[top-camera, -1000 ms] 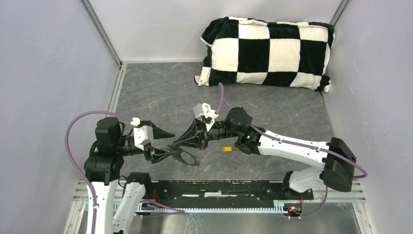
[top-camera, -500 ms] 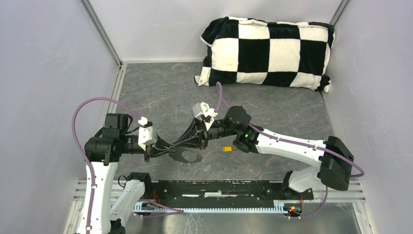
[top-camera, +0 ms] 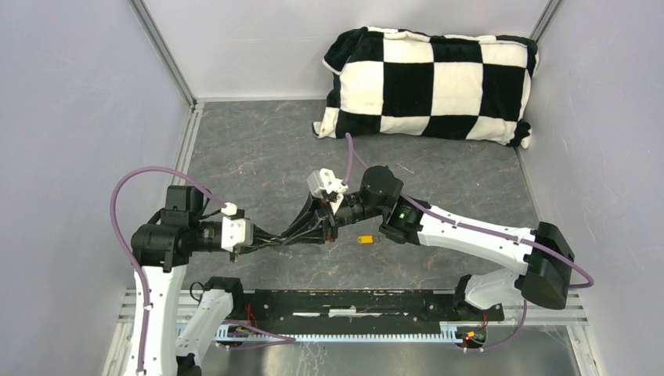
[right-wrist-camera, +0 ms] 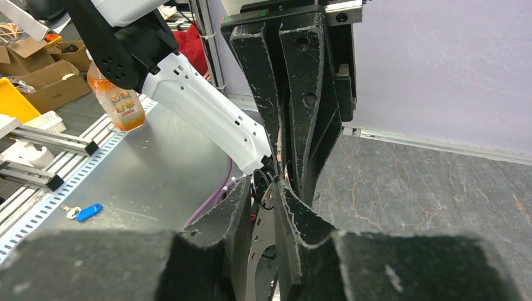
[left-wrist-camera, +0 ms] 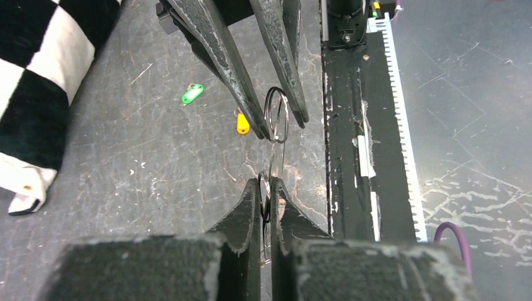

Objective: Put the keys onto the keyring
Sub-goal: Adjust the keyring.

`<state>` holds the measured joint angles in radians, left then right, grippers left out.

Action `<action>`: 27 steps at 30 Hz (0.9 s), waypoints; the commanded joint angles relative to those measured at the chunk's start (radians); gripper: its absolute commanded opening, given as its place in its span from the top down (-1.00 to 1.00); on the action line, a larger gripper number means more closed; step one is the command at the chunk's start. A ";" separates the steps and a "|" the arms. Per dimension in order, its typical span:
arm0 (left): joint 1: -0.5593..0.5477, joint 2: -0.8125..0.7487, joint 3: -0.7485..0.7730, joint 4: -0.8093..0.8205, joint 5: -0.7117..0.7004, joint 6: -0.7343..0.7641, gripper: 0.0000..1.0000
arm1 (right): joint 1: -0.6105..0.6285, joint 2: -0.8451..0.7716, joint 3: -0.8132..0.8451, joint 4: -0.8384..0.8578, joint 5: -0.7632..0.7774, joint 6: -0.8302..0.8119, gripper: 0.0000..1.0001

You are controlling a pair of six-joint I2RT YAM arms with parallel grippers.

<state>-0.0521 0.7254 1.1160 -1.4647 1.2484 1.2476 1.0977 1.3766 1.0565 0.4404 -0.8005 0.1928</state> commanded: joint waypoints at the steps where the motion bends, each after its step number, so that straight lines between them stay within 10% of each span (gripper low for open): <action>1: -0.001 -0.013 0.047 0.024 0.001 0.075 0.96 | -0.010 -0.044 0.056 -0.061 -0.035 -0.041 0.55; 16: 0.000 -0.023 0.041 0.061 -0.022 0.043 0.93 | -0.017 -0.044 0.096 -0.178 0.003 -0.126 0.99; 18: 0.000 -0.037 0.024 0.141 -0.043 -0.042 0.23 | -0.018 -0.052 0.099 -0.197 0.028 -0.147 0.99; 22: 0.000 -0.116 -0.017 0.330 -0.100 -0.228 -0.49 | -0.018 -0.039 0.145 -0.301 0.087 -0.211 0.99; 27: -0.001 -0.209 -0.059 0.548 -0.127 -0.391 -0.57 | -0.017 -0.026 0.165 -0.345 0.126 -0.233 0.99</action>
<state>-0.0528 0.5682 1.0748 -1.1461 1.1481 1.0470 1.0843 1.3567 1.1587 0.1246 -0.7242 0.0063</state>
